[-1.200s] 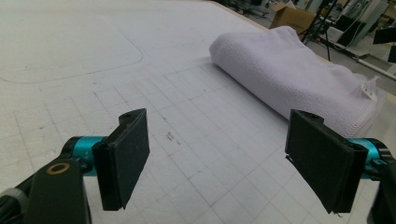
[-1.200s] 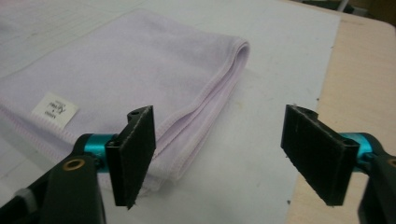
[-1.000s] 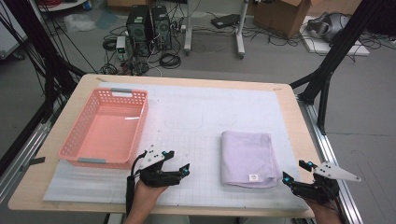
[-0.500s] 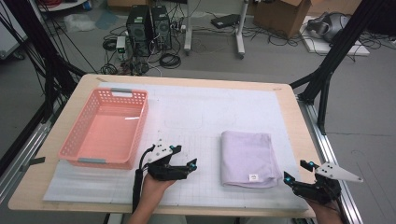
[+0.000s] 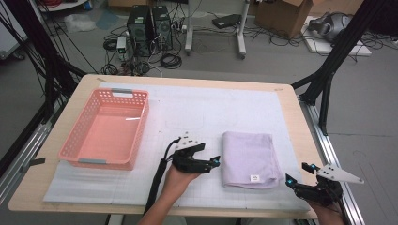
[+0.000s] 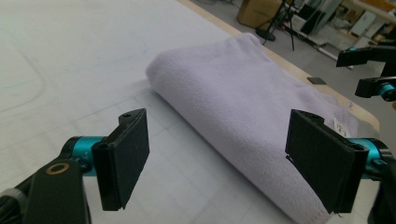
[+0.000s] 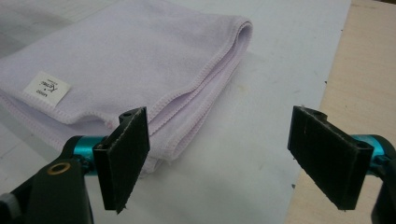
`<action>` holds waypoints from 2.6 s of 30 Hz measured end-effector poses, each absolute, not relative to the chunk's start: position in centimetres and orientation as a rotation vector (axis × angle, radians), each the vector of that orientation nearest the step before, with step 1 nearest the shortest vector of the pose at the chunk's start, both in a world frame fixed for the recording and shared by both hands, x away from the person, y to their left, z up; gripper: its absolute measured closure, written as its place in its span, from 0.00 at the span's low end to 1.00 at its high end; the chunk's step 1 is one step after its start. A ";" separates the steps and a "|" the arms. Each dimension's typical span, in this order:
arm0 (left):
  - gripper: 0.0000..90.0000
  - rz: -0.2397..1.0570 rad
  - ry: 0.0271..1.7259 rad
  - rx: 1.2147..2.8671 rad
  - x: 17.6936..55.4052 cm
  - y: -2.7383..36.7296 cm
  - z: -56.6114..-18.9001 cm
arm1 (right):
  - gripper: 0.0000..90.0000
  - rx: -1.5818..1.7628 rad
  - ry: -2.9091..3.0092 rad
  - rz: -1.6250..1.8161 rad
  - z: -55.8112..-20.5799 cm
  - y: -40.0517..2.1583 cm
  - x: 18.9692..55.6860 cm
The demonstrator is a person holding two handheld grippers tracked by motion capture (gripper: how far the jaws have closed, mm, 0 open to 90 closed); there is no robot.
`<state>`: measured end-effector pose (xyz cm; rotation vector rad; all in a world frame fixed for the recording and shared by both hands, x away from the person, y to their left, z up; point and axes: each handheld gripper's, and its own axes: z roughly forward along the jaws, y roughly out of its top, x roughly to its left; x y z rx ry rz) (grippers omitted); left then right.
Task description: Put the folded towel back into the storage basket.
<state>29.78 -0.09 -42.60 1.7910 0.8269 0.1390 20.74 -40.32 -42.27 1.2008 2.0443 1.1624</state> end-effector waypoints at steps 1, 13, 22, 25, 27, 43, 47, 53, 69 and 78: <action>0.26 0.123 0.827 1.803 30.1 -0.8 -42.7 | 0.22 1.197 2.043 1.163 -42.3 -40.3 20.8; 0.35 0.020 0.943 1.883 31.7 -5.1 -44.8 | 0.22 1.184 2.061 1.161 -42.4 -39.9 20.7; 0.84 -0.065 0.917 1.899 31.8 -4.6 -44.8 | 0.22 1.180 2.066 1.156 -42.3 -39.8 20.7; 0.85 -0.060 0.909 1.887 31.6 -3.4 -44.5 | 0.22 1.180 2.064 1.158 -42.3 -39.7 20.7; 0.85 -0.060 0.914 1.881 31.6 -2.1 -44.5 | 0.22 1.175 2.068 1.156 -42.3 -39.6 20.7; 0.77 0.005 1.029 1.792 31.6 6.7 -45.1 | 0.22 1.163 2.091 1.149 -42.4 -38.7 21.0; 0.44 -0.004 1.098 1.802 32.2 5.5 -45.5 | 0.22 1.162 2.104 1.146 -42.5 -38.5 20.9; 0.54 0.036 1.111 1.831 32.4 3.9 -45.3 | 0.22 1.167 2.097 1.156 -42.5 -38.7 21.0; 0.79 0.152 0.813 1.769 31.0 4.6 -43.7 | 0.22 1.169 2.091 1.165 -42.4 -38.8 20.9; 0.80 0.209 0.639 1.727 30.1 4.8 -41.0 | 0.22 1.166 2.091 1.169 -42.4 -38.8 21.0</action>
